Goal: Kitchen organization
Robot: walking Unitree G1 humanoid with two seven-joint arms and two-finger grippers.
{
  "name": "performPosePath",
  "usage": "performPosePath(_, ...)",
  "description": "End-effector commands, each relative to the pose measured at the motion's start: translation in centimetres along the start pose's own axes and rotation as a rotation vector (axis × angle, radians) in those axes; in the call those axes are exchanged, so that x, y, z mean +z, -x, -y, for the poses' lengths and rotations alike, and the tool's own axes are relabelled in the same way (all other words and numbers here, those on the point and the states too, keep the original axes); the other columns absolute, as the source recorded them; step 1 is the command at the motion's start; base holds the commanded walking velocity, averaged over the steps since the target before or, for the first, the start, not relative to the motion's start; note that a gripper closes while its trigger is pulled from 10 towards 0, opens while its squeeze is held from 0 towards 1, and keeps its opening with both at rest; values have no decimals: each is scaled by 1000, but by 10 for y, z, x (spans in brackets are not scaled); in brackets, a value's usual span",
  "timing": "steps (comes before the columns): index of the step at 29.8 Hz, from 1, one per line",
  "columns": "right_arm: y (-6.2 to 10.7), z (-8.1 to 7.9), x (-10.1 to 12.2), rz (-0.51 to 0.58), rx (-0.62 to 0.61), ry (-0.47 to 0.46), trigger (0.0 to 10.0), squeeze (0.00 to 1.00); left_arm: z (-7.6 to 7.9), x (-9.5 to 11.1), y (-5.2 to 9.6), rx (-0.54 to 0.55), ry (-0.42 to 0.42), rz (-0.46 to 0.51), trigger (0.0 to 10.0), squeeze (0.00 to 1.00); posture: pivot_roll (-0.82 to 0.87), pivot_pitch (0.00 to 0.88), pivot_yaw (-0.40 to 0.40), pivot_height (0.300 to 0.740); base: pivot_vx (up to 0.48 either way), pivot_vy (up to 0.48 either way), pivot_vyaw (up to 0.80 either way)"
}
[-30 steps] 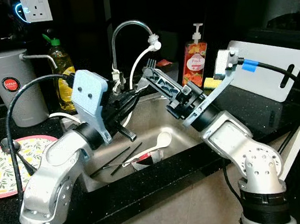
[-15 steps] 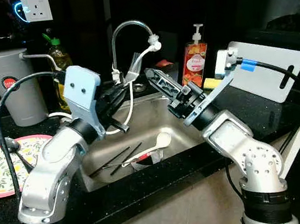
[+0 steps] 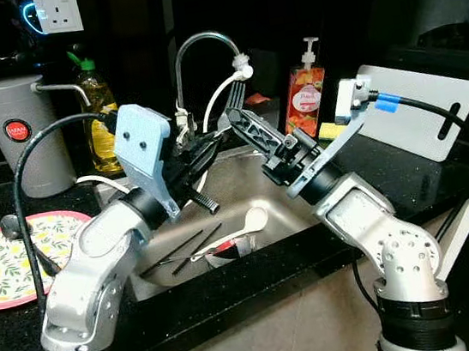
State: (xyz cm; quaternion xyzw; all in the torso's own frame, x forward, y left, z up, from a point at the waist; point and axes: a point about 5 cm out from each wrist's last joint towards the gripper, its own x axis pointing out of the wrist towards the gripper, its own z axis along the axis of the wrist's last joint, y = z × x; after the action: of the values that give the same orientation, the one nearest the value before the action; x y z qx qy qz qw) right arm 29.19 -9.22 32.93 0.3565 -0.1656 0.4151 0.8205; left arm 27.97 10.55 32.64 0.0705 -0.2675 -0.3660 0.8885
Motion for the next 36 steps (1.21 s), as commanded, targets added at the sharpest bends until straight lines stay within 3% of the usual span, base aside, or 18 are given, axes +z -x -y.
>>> performPosePath(1,2,3,0,-1,-16,1,10000,0,7,1,0,-39,11,6,10000,0,-70,0,-93,740,0,0,0)
performPosePath(9,2,3,-1,-1,-15,-4,9765,0,11,-3,0,-76,20,-6,10000,0,-76,0,-91,740,0,0,0)
performPosePath(10,2,3,-1,-1,-15,-2,8706,0,11,-5,0,-76,16,-10,10000,0,-76,0,-92,740,0,0,0)
performPosePath(11,2,3,0,3,-16,-2,4627,0,11,-6,-1,-73,10,-12,10000,0,-72,0,-96,740,0,0,0)
performPosePath(13,2,3,0,6,-16,-3,4627,0,11,-6,-1,-70,7,-13,10000,0,-71,0,-98,740,0,0,0)
performPosePath(14,1,3,0,9,-15,-9,0,0,9,-4,-1,-59,8,-7,10000,0,-72,0,-101,740,0,0,0)
performPosePath(30,5,-1,0,19,8,-13,0,0,6,-10,-3,-40,-5,-33,10000,0,-84,0,-86,740,0,0,0)
performPosePath(31,4,0,0,14,-1,-10,2706,0,5,-9,-4,-26,18,-22,10000,647,-84,0,-86,740,0,0,0)
performPosePath(32,4,2,-1,8,-12,-4,10000,0,4,-8,-4,-12,26,-14,10000,1000,-85,0,-84,740,0,0,0)
performPosePath(34,3,3,-2,1,-20,12,10000,0,-2,-5,-5,48,32,-3,10000,1000,-80,0,-79,740,0,0,0)
performPosePath(35,3,3,-3,2,-21,16,10000,0,-4,-3,-4,54,43,2,10000,0,-79,0,-75,740,0,0,0)
performPosePath(36,3,3,-3,3,-22,20,10000,0,-5,-2,-3,56,50,6,10000,0,-78,0,-75,740,0,0,0)
